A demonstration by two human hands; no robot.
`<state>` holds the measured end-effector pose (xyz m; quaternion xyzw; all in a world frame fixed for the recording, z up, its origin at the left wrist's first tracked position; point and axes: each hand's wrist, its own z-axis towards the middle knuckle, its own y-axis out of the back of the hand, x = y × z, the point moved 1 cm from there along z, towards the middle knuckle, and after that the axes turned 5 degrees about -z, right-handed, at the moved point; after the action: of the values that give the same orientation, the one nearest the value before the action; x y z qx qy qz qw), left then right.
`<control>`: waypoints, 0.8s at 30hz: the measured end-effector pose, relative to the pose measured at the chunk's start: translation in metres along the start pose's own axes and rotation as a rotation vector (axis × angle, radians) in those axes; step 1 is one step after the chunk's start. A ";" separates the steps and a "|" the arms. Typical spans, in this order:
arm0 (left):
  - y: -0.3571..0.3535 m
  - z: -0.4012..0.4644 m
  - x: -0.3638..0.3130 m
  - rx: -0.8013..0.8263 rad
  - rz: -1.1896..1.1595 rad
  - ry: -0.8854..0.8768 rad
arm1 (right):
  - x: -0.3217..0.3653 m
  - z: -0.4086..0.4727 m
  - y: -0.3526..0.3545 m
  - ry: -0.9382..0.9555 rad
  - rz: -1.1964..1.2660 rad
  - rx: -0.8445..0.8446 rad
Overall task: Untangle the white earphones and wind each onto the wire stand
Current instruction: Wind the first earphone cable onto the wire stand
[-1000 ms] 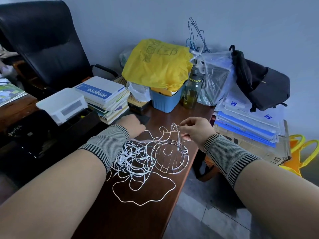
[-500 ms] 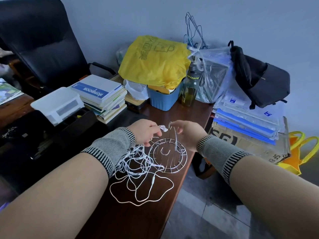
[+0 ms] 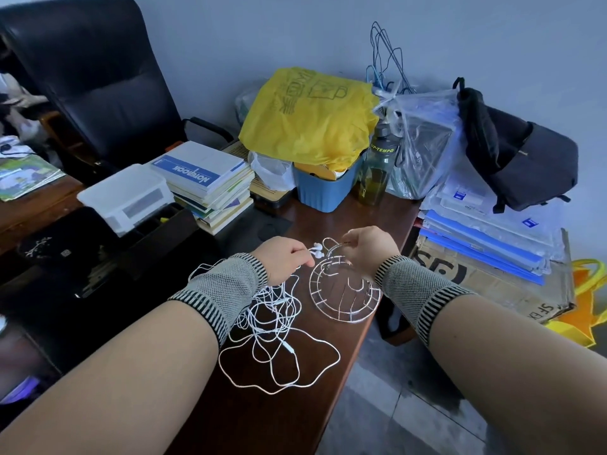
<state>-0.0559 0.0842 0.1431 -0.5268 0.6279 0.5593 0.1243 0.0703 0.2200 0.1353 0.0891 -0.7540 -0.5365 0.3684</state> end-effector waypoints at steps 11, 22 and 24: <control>-0.046 0.026 -0.011 0.008 0.402 -0.055 | -0.012 -0.005 -0.002 0.015 0.162 0.020; -0.063 0.046 -0.003 0.008 0.653 0.027 | -0.035 -0.016 -0.024 -0.010 0.066 0.035; -0.066 0.049 -0.001 0.003 0.701 0.026 | -0.033 -0.016 -0.028 -0.003 0.046 0.042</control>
<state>-0.0241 0.1372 0.0894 -0.2861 0.7731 0.5601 -0.0826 0.0973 0.2146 0.0982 0.0788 -0.7676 -0.5119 0.3775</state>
